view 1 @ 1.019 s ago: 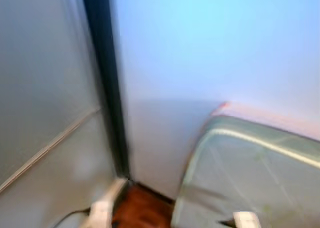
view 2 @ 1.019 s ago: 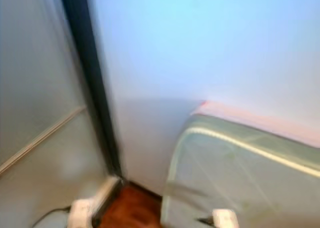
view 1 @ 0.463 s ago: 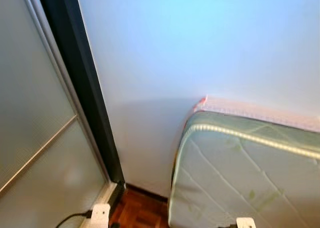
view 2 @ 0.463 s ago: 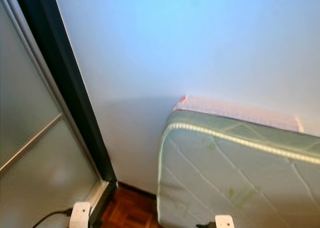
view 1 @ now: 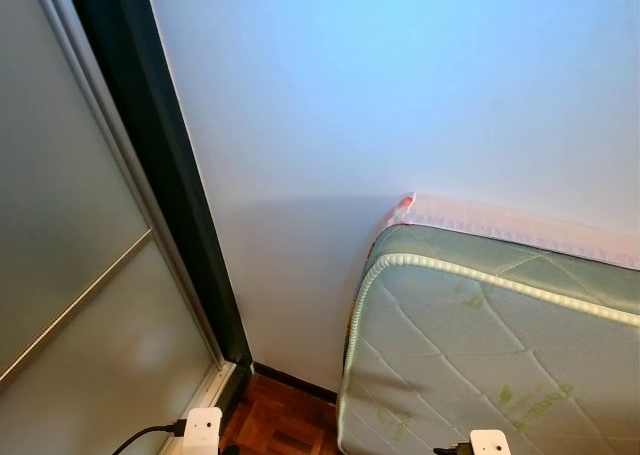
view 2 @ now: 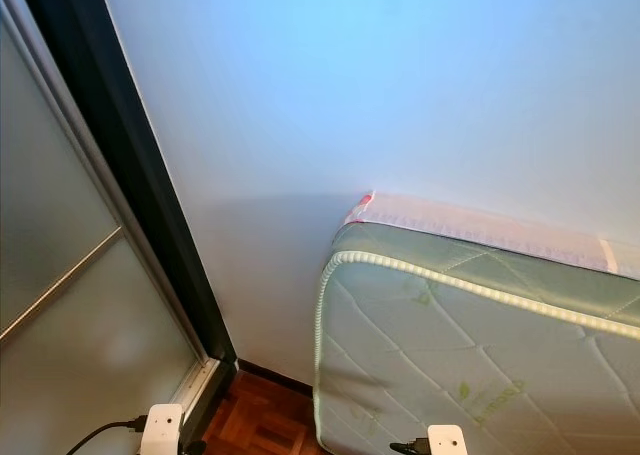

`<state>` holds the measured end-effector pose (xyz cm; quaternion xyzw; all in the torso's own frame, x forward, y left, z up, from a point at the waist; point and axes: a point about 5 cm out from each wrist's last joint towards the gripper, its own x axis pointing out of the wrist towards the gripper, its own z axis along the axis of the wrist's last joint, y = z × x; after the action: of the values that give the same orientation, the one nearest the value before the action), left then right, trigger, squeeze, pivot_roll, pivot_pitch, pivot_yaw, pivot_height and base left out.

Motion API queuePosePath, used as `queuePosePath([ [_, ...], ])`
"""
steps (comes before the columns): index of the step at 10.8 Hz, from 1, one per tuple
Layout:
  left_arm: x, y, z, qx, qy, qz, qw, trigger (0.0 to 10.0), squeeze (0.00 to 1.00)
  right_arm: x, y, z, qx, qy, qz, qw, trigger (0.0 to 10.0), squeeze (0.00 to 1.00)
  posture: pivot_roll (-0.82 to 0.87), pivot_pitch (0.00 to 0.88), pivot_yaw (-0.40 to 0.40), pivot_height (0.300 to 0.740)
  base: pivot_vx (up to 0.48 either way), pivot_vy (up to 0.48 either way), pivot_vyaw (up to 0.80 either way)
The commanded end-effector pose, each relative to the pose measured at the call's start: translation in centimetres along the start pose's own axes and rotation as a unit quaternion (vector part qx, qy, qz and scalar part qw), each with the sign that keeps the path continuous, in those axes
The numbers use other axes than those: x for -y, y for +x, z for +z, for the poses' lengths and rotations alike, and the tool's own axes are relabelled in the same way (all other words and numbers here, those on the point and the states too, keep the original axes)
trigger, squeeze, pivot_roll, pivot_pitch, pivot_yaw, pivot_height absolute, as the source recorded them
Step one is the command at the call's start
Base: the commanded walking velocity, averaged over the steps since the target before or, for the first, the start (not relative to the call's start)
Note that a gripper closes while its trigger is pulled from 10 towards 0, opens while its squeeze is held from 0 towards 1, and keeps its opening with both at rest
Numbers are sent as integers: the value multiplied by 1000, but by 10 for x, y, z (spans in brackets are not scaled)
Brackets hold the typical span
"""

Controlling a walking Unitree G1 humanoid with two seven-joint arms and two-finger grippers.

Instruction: Clean up the room

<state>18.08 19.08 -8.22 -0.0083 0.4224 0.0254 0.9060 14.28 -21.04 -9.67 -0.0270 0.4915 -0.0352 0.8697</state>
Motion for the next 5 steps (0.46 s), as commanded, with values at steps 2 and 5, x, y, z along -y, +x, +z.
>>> queuePosePath([
  [2, 0, -1, -5, -12, 2, 1, 1000, 10000, 0, -1, 0, 2, 7, -5, 1, 1000, 10000, 0, 34, 0, -22, 740, 0, 0, 0],
  [5, -1, -1, -6, -18, 19, 5, 1000, 10000, 0, -1, 0, 2, 7, -6, 1, 1000, 10000, 0, 33, 0, -22, 740, 0, 0, 0],
])
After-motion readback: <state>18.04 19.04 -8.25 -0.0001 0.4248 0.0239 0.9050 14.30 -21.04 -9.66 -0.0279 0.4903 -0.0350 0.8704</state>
